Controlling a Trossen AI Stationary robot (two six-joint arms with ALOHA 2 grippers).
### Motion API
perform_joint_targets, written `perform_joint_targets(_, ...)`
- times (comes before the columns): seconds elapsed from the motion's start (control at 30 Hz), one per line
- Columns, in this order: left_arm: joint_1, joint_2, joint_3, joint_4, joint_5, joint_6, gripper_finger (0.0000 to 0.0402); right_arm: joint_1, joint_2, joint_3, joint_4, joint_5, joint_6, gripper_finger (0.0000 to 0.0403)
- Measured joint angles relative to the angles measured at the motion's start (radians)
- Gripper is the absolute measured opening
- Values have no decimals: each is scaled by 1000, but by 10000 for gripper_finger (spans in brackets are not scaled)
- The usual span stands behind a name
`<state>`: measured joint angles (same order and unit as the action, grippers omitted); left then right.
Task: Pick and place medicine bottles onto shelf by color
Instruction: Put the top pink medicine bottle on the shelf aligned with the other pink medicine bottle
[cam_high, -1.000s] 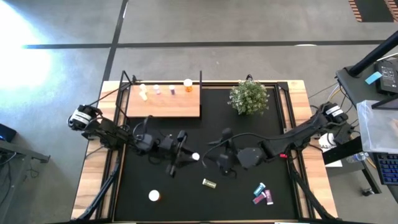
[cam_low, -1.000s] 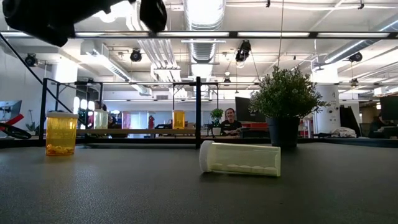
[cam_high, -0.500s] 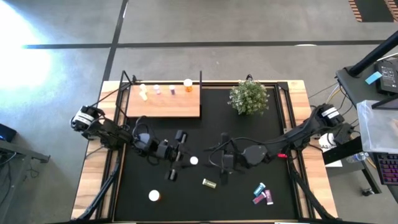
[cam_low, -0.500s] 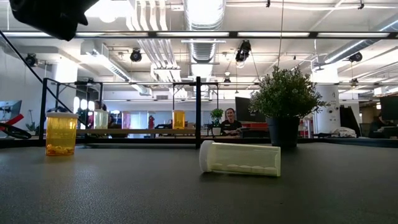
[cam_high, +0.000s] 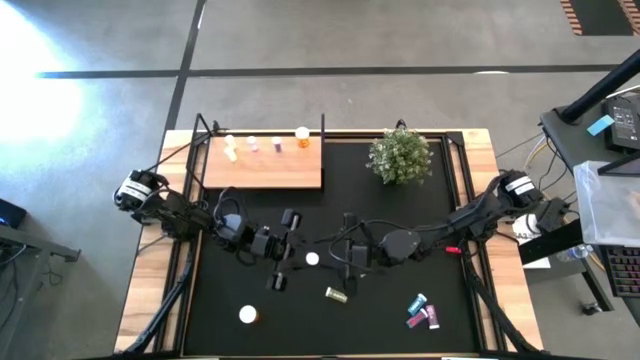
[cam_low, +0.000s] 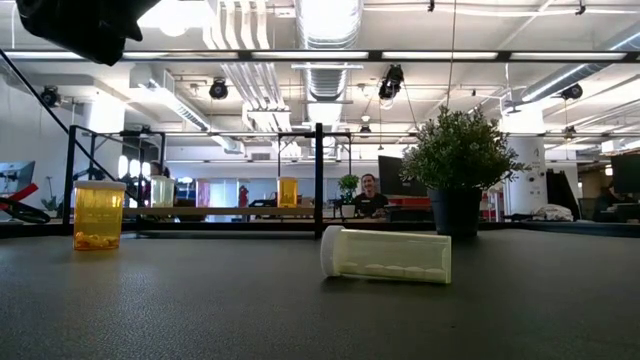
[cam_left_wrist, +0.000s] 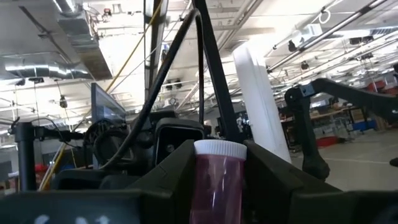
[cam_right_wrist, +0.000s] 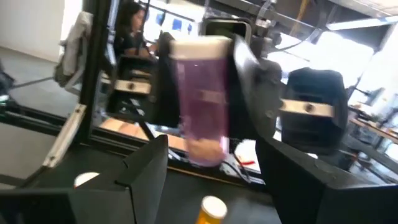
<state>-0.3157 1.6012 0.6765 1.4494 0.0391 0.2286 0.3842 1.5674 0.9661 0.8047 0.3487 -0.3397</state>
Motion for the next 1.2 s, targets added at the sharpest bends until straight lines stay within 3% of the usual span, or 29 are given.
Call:
perform_joint_targets(0.43,0,0,-3,7,5,17,107,-18,69,78,-10,-8,-9,226)
perform_joint_targets(0.97,0,0,-21,-1,0,10,107,-19,65,75,-35,-9,-11,104)
perform_joint_targets(1.2,0,0,-31,-15,-1,-51,107,-19,61,75,-69,-8,8,96)
